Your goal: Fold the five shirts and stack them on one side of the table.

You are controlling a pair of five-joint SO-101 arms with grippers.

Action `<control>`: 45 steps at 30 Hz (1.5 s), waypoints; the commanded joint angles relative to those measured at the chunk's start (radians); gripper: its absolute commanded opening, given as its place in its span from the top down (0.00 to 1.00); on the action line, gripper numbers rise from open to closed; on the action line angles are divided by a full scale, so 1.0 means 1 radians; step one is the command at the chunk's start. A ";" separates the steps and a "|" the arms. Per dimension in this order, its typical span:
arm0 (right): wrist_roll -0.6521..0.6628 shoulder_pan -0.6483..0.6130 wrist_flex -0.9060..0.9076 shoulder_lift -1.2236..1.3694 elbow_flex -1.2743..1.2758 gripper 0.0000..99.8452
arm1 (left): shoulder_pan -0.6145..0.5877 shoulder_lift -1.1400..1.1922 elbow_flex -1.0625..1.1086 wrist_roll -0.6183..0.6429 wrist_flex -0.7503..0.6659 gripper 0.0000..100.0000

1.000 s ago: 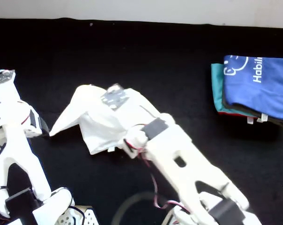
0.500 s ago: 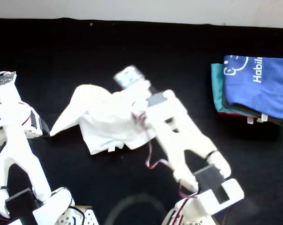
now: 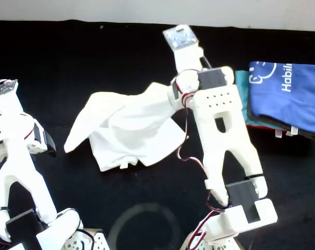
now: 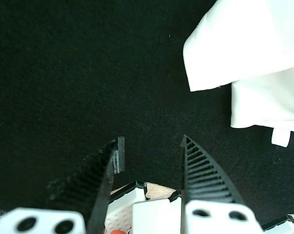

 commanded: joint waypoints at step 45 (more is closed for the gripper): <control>-0.167 -0.297 -0.378 0.331 0.297 0.88 | -0.001 -0.025 -0.002 0.000 -0.008 0.81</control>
